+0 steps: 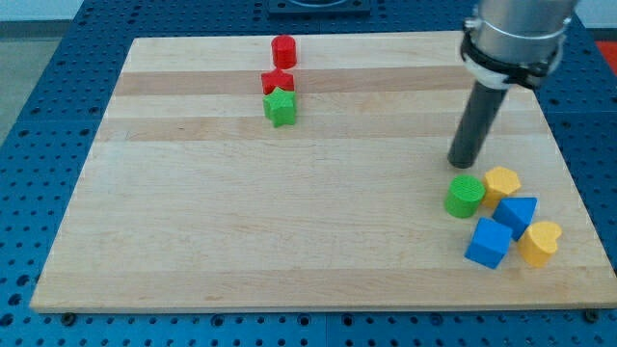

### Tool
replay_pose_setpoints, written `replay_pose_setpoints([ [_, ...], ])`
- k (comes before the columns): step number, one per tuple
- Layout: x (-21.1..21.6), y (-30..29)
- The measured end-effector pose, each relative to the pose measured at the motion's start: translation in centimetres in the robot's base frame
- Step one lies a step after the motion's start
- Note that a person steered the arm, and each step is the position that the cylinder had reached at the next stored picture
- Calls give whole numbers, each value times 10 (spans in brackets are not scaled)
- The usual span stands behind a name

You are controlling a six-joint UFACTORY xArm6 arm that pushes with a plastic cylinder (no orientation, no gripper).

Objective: Slide the green star closer to the group of blocks

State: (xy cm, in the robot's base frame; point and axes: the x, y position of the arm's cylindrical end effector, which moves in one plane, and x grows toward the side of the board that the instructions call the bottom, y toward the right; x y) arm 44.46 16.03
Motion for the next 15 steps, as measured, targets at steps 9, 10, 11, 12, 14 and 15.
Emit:
replay_pose_setpoints([
  [9,-105,-226],
  [10,-104,-193],
  [11,-89,-174],
  [12,-66,-170],
  [14,-8,-181],
  [15,20,-197],
])
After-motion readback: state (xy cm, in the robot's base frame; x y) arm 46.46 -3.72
